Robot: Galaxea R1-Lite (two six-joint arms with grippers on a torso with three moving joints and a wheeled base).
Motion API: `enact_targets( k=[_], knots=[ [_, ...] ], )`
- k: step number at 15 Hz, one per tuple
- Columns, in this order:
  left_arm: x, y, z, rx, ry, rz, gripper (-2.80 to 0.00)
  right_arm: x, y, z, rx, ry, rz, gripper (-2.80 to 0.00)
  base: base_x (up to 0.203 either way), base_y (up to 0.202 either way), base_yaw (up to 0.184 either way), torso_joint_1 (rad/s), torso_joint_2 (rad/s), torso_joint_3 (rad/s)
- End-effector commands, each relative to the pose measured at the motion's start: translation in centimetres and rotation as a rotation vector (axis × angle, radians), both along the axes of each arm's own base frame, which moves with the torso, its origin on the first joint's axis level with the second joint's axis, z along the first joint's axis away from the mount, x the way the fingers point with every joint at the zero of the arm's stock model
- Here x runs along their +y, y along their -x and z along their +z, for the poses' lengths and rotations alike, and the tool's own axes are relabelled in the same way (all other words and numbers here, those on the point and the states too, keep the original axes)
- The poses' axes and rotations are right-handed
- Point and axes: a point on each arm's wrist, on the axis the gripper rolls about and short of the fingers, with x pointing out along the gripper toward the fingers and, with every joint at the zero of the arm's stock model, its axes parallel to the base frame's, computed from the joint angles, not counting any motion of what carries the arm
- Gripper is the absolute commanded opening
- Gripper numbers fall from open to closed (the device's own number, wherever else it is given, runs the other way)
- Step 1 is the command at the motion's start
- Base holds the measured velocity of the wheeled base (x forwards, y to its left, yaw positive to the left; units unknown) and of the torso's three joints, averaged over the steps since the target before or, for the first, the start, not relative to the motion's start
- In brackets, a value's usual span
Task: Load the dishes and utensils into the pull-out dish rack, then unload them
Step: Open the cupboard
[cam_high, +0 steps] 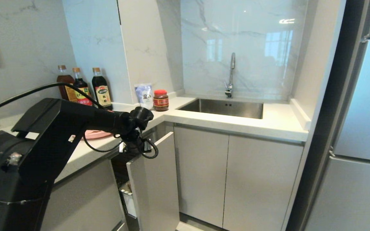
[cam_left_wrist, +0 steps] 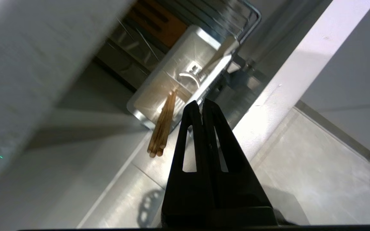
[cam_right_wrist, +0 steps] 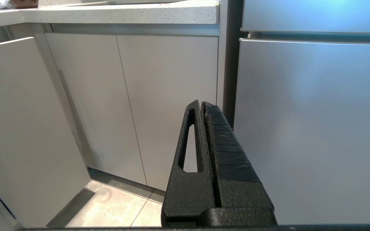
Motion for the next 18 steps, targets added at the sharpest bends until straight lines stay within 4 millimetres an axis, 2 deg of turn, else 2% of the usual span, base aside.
enact_targets(
  k=[1, 7, 12, 18],
  knots=[
    [-0.4, 0.3, 0.2, 0.019, 0.035, -0.017, -2.80, 0.0, 0.0, 0.0, 0.001, 0.000, 0.000, -2.80, 0.000, 0.000, 0.000, 0.000, 0.00, 0.000],
    [-2.4, 1.8, 0.8, 0.068, 0.096, -0.092, -2.80, 0.0, 0.0, 0.0, 0.001, 0.000, 0.000, -2.80, 0.000, 0.000, 0.000, 0.000, 0.00, 0.000],
    [-3.8, 3.3, 1.7, 0.140, 0.234, -0.177, -2.80, 0.0, 0.0, 0.0, 0.001, -0.001, 0.000, -2.80, 0.000, 0.000, 0.000, 0.000, 0.00, 0.000],
    [-6.3, 4.9, 1.2, 0.228, 0.350, -0.257, -2.80, 0.0, 0.0, 0.0, 0.001, 0.000, 0.000, -2.80, 0.000, 0.000, 0.000, 0.000, 0.00, 0.000]
  ],
)
